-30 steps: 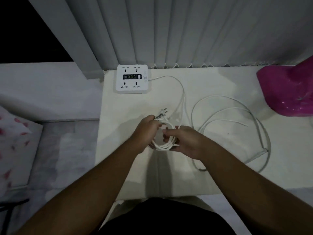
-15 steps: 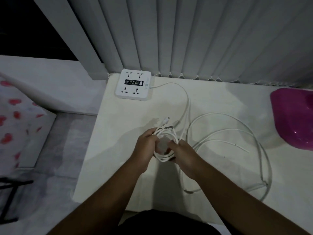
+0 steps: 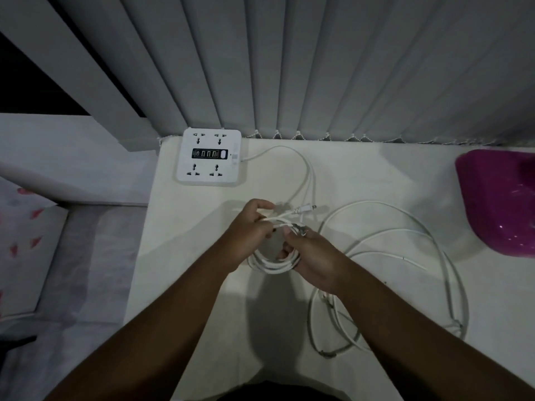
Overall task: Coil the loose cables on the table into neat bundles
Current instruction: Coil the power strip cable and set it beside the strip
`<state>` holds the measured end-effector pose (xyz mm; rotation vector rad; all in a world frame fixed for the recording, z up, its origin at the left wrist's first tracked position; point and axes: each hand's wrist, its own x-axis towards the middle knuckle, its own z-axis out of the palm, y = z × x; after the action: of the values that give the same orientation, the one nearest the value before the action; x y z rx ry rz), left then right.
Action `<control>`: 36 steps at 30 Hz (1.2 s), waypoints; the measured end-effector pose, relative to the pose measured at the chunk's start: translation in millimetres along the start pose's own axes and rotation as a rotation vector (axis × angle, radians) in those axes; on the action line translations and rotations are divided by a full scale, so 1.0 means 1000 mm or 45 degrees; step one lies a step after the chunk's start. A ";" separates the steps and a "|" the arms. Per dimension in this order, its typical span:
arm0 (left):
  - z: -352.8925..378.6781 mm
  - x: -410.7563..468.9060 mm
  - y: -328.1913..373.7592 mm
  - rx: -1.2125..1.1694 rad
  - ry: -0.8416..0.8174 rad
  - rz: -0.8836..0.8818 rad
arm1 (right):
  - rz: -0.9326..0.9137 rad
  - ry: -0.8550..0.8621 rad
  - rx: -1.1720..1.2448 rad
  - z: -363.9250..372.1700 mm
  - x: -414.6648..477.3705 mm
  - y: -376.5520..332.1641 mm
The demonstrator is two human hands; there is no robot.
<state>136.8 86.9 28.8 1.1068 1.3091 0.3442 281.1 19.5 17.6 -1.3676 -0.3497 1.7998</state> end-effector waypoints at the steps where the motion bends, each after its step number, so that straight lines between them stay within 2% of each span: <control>1: 0.000 0.001 -0.004 -0.068 0.066 -0.009 | -0.028 0.021 0.029 0.001 0.002 0.002; 3: 0.000 0.000 -0.015 -0.209 0.150 -0.053 | -0.073 0.016 0.093 0.002 0.006 0.005; 6: 0.007 -0.006 -0.029 -0.560 0.084 -0.173 | -0.084 0.016 0.108 0.003 0.008 0.010; 8: 0.012 -0.006 -0.032 -0.750 0.140 -0.150 | -0.091 0.015 0.051 0.006 0.008 0.012; 10: 0.013 -0.001 -0.031 -0.799 0.253 -0.093 | -0.111 -0.005 0.039 0.006 0.011 0.011; 14: 0.003 0.013 -0.022 -0.645 0.306 -0.109 | -0.178 0.000 0.174 -0.002 0.018 -0.009; 18: -0.013 0.023 -0.010 -0.459 0.164 -0.118 | -0.019 0.067 0.231 -0.015 0.023 -0.030; 23: -0.031 0.038 -0.001 -0.249 0.020 -0.134 | 0.220 0.116 0.053 -0.039 0.033 -0.052; 25: -0.034 0.042 0.002 -0.175 -0.020 -0.116 | 0.244 0.105 -0.148 -0.045 0.036 -0.059; 28: -0.031 0.047 0.006 -0.038 -0.046 -0.083 | 0.171 0.107 -0.523 -0.039 0.040 -0.064; 30: -0.025 0.049 0.009 0.049 -0.089 -0.066 | 0.065 0.088 -0.657 -0.030 0.042 -0.062; 34: -0.012 0.053 0.016 0.193 -0.081 -0.085 | -0.045 -0.069 -0.637 -0.017 0.041 -0.047; 36: -0.009 0.054 0.015 0.182 -0.043 -0.087 | -0.053 -0.077 -0.635 -0.015 0.041 -0.040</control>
<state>150.3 138.7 10.5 1.1791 1.3548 0.1827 310.2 71.4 10.8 -1.6243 -0.8989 1.7905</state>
